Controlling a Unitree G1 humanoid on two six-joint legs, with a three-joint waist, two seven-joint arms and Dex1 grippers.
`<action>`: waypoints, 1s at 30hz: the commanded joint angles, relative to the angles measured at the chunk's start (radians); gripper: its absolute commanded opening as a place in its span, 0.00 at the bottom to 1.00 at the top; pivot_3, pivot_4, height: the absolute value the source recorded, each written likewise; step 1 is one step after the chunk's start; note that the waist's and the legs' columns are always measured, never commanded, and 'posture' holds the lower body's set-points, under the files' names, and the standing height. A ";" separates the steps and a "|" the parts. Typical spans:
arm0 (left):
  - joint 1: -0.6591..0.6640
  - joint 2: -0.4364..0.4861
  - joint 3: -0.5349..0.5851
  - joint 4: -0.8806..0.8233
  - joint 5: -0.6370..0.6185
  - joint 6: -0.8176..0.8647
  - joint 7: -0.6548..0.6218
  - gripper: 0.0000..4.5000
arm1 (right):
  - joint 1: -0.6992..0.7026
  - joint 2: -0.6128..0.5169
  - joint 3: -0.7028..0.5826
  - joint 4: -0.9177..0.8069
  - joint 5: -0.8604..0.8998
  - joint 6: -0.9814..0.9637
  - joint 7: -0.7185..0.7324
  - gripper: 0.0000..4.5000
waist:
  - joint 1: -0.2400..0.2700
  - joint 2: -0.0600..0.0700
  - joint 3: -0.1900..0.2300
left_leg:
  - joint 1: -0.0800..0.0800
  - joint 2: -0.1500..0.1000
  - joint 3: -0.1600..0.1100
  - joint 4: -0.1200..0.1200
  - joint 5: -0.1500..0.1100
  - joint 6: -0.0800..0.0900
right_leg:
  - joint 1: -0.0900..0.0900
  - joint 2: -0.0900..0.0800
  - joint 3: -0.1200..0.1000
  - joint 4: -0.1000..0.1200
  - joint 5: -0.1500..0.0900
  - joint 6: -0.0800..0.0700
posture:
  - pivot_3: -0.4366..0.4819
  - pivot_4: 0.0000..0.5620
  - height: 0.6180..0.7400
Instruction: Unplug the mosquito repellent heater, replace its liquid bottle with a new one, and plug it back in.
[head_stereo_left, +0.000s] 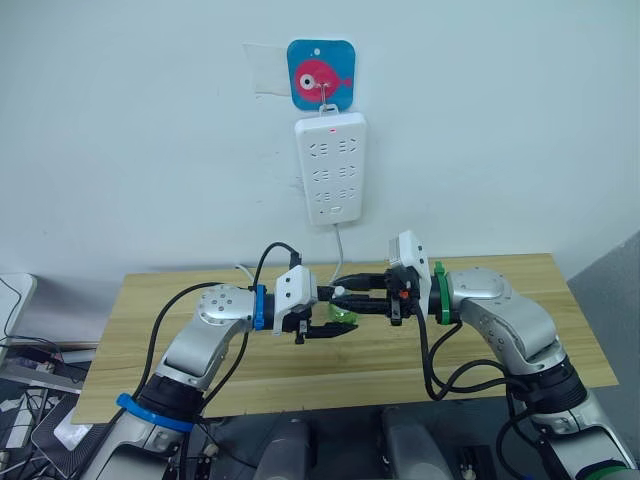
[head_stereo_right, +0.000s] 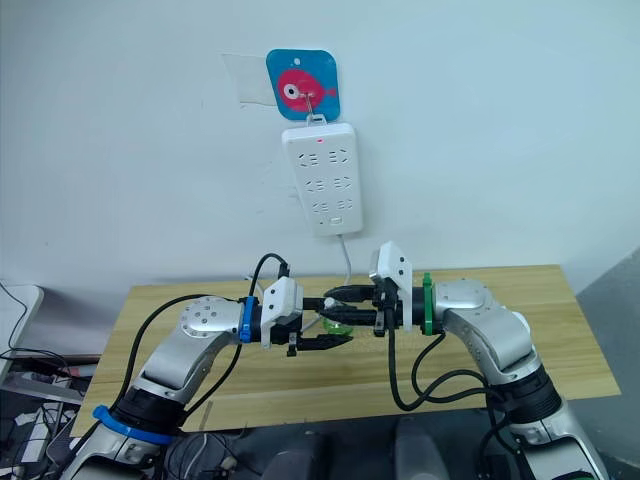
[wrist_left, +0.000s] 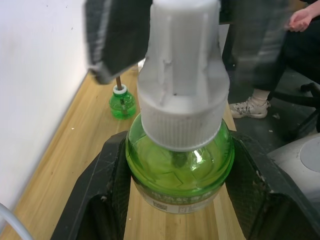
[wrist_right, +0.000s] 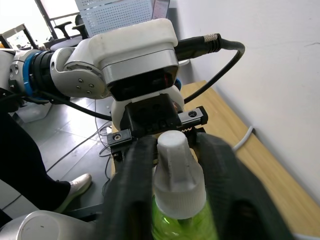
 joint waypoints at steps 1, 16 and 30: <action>0.001 -0.004 0.000 -0.035 -0.006 -0.006 0.001 0.50 | -0.017 0.003 -0.014 -0.011 0.015 -0.014 0.012 0.07 | 0.000 0.000 0.000 | 0.000 0.000 0.000 0.000 0.000 0.000 | 0.000 0.000 0.000 0.000 0.000 0.000 | 0.41 0.31 1.00; 0.086 0.019 0.025 0.001 0.029 -0.063 0.034 0.50 | 0.050 0.092 -0.241 -0.054 0.052 -0.002 -0.354 0.06 | 0.002 0.000 0.000 | 0.000 0.000 0.000 0.000 0.000 0.000 | 0.000 0.000 0.000 0.000 0.000 0.000 | 0.39 0.32 1.00; 0.121 0.026 0.041 -0.073 0.010 -0.009 0.087 0.50 | 0.185 0.212 -0.186 0.541 -0.368 -0.581 -0.615 0.06 | -0.005 0.001 -0.001 | 0.002 0.000 0.003 -0.001 0.002 -0.003 | -0.001 0.001 0.003 0.002 0.000 0.000 | 0.41 0.29 1.00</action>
